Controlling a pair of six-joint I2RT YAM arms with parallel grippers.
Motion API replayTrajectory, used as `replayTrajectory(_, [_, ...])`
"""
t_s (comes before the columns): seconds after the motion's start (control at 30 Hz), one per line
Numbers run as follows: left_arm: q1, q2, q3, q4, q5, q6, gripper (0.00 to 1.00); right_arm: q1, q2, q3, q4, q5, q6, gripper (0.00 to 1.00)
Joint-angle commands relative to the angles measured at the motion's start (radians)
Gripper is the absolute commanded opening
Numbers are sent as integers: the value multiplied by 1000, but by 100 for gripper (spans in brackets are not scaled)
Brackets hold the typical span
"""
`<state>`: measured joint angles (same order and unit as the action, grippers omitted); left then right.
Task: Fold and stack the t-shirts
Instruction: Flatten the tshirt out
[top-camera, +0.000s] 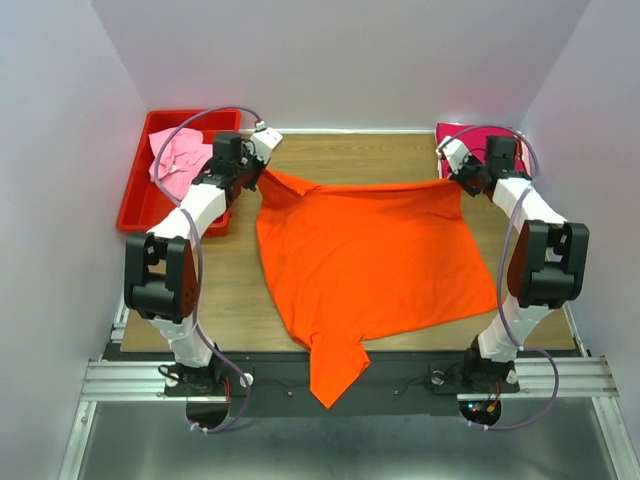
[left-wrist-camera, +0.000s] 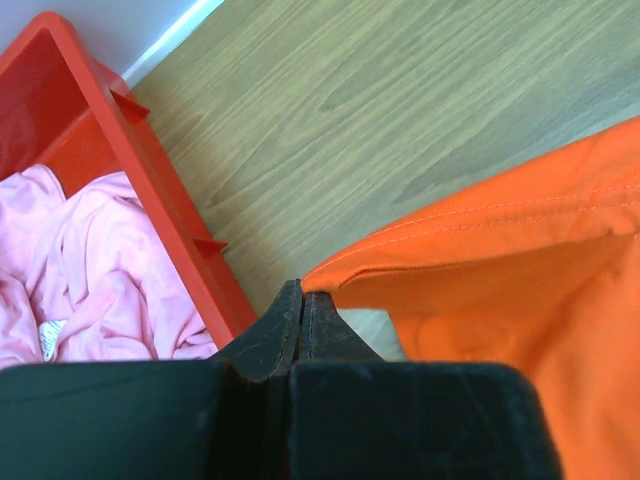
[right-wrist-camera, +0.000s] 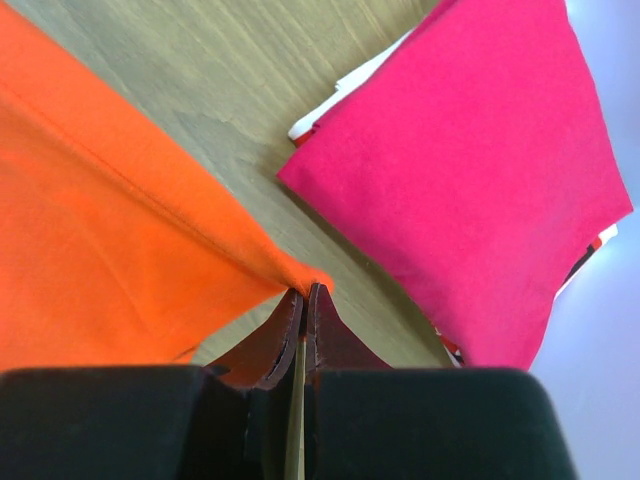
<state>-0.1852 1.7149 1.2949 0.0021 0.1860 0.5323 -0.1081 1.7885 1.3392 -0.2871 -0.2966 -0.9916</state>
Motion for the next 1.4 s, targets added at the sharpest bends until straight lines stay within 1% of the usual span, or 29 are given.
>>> replayTrajectory(0.0, [27, -167, -20, 22, 24, -29, 0, -11, -70, 44, 20, 37, 54, 1])
replayTrajectory(0.1, [38, -316, -16, 10, 62, -64, 0, -25, -147, 61, -6, 31, 83, 1])
replayTrajectory(0.13, [39, -354, -11, 0, 73, -71, 0, -28, -206, 77, -14, 30, 91, 1])
replayTrajectory(0.17, [39, -426, -3, -1, 84, -71, 0, -30, -236, 86, -24, 30, 94, 1])
replayTrajectory(0.27, [39, -532, 6, -63, 112, -57, 0, -31, -362, 110, -69, 27, 94, 0])
replayTrajectory(0.3, [39, -598, 7, -79, 118, -51, 0, -31, -397, 117, -93, 25, 94, 1])
replayTrajectory(0.33, [39, -630, 3, -108, 124, -45, 0, -31, -426, 124, -109, 25, 93, 0])
replayTrajectory(0.37, [41, -699, -2, -120, 142, -38, 0, -31, -489, 138, -122, 27, 93, 0])
replayTrajectory(0.43, [39, -765, -6, -170, 159, -29, 0, -30, -550, 147, -149, 39, 94, 0])
replayTrajectory(0.47, [39, -825, 1, -197, 177, -29, 0, -31, -616, 155, -153, 45, 99, 1])
replayTrajectory(0.5, [39, -850, 26, -224, 187, -32, 0, -31, -645, 161, -159, 65, 108, 1])
replayTrajectory(0.53, [39, -904, 40, -275, 193, -37, 0, -30, -711, 172, -161, 74, 111, 1])
replayTrajectory(0.57, [39, -905, 52, -298, 194, -43, 0, -30, -712, 172, -162, 82, 116, 1])
replayTrajectory(0.6, [39, -960, 75, -339, 193, -52, 0, -31, -774, 185, -162, 102, 123, 1])
replayTrajectory(0.67, [39, -1015, 96, -381, 194, -54, 0, -30, -826, 207, -164, 123, 136, 1])
replayTrajectory(0.7, [39, -1069, 118, -399, 193, -54, 0, -30, -853, 218, -165, 134, 142, 1])
replayTrajectory(0.77, [39, -1115, 148, -447, 170, -63, 0, -30, -917, 258, -170, 171, 145, 1])
replayTrajectory(0.8, [39, -1147, 191, -461, 153, -68, 0, -30, -932, 274, -172, 191, 140, 1])
replayTrajectory(0.87, [39, -1166, 245, -505, 112, -77, 0, -30, -965, 330, -179, 204, 122, 1])
replayTrajectory(0.9, [39, -1166, 295, -522, 101, -78, 0, -31, -968, 347, -185, 214, 95, 1])
replayTrajectory(1.0, [39, -1152, 366, -588, 93, -80, 0, -30, -962, 402, -195, 223, 35, 1])
replayTrajectory(1.07, [39, -1140, 373, -619, 90, -77, 0, -30, -933, 417, -195, 221, 4, 0])
replayTrajectory(1.2, [39, -1106, 328, -631, 76, -68, 0, -30, -867, 391, -195, 174, -36, 1])
replayTrajectory(1.27, [39, -1089, 258, -629, 85, -63, 0, -30, -839, 348, -195, 111, -54, 1])
replayTrajectory(1.3, [39, -1072, 195, -623, 95, -49, 0, -30, -821, 289, -195, 62, -71, 0])
replayTrajectory(1.37, [39, -1052, 114, -596, 95, -32, 0, -30, -798, 221, -198, 15, -77, 0])
